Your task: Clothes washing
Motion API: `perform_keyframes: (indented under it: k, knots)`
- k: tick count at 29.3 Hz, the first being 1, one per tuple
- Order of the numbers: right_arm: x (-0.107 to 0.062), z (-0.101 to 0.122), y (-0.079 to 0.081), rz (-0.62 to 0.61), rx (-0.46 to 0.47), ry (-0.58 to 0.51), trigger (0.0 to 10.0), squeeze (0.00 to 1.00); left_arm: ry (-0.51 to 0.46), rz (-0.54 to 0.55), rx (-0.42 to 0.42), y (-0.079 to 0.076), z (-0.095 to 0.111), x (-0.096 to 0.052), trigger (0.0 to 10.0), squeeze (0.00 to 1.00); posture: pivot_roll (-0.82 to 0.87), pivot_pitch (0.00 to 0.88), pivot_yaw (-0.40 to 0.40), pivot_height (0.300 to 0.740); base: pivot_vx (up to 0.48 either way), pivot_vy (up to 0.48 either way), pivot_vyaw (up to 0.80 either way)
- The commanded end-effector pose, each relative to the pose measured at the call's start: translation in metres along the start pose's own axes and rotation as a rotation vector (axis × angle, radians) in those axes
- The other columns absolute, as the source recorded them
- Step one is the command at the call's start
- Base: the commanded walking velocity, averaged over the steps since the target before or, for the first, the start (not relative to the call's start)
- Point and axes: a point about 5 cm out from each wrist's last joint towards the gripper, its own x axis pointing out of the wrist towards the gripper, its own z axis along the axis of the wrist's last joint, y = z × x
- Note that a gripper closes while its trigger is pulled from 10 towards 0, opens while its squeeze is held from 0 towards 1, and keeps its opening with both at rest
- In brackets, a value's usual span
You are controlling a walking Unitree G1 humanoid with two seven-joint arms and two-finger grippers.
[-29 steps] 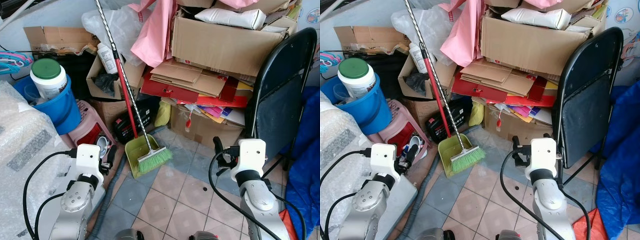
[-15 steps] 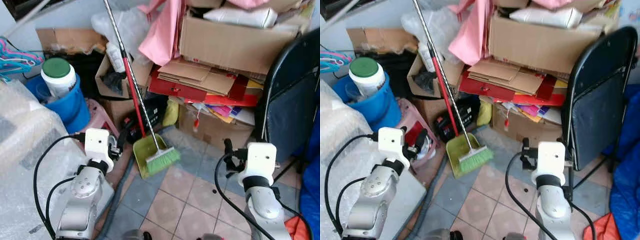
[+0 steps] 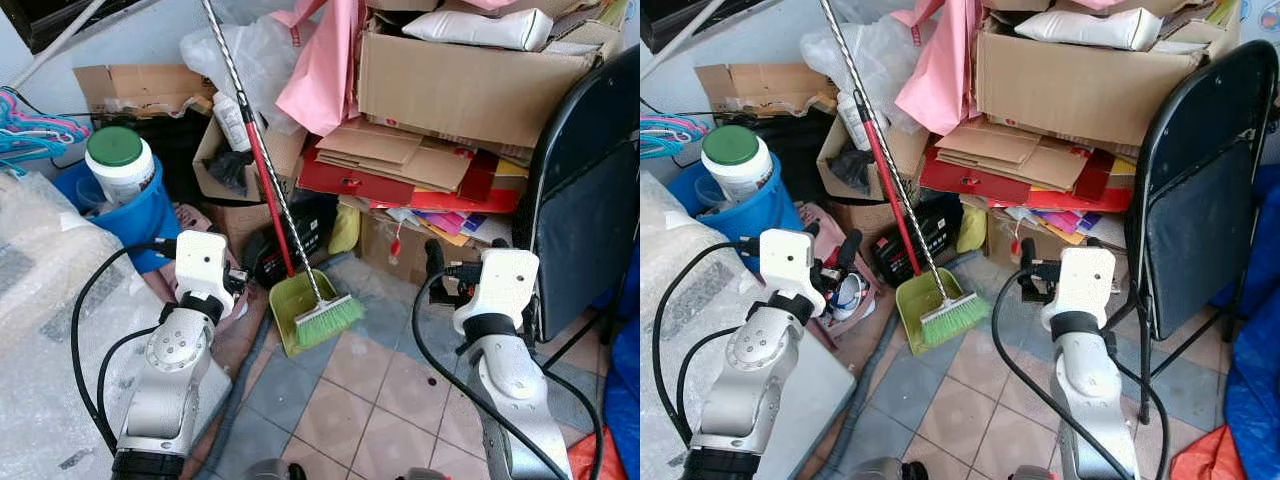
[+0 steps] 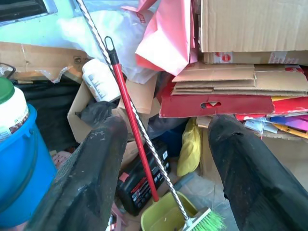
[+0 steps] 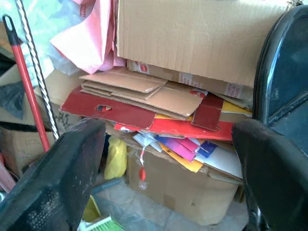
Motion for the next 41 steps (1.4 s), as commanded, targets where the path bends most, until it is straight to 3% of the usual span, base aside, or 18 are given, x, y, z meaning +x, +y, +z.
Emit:
perform_keyframes:
  k: [1,6,11,13,15,20,25,41]
  knots:
    - [-0.009,-0.001,0.001,0.014,-0.051,-0.009,10.0,0.00,0.029,0.035,0.011,0.004,-0.007,-0.010,10.0,0.00,-0.04,0.036,0.091,0.740,0.000,0.000,0.80]
    - [-0.017,-0.005,0.001,0.050,-0.055,0.013,10.0,0.00,0.062,0.055,0.002,0.003,-0.016,-0.027,10.0,0.00,-0.02,0.049,0.042,0.740,0.000,0.000,0.80]
    - [-0.010,0.005,0.003,0.081,-0.096,-0.038,10.0,0.00,0.087,0.113,0.007,0.002,-0.021,-0.034,10.0,0.00,-0.03,0.043,0.019,0.740,0.000,0.000,0.80]
    - [-0.009,0.001,-0.006,0.041,-0.097,-0.026,10.0,0.00,0.085,0.058,-0.019,-0.002,-0.020,-0.036,10.0,0.00,-0.03,0.044,0.014,0.740,0.000,0.000,0.80]
    - [-0.012,-0.004,-0.016,0.000,-0.085,-0.005,10.0,0.00,0.078,0.035,0.007,-0.003,-0.018,-0.038,10.0,0.00,-0.03,0.044,0.020,0.740,0.000,0.000,0.80]
    - [-0.016,-0.003,-0.025,-0.032,-0.090,-0.010,10.0,0.00,0.100,0.067,0.011,0.001,-0.022,-0.044,10.0,0.00,-0.05,0.046,0.040,0.740,0.000,0.000,0.80]
    - [-0.008,0.004,-0.021,-0.016,-0.091,-0.047,10.0,0.00,0.106,0.028,0.019,-0.006,-0.023,-0.041,10.0,0.00,-0.06,0.050,0.054,0.740,0.000,0.000,0.80]
    - [-0.004,0.013,-0.019,-0.027,-0.081,-0.089,10.0,0.00,0.071,0.059,0.078,0.000,-0.014,-0.032,10.0,0.00,-0.04,0.053,0.071,0.740,0.000,0.000,0.80]
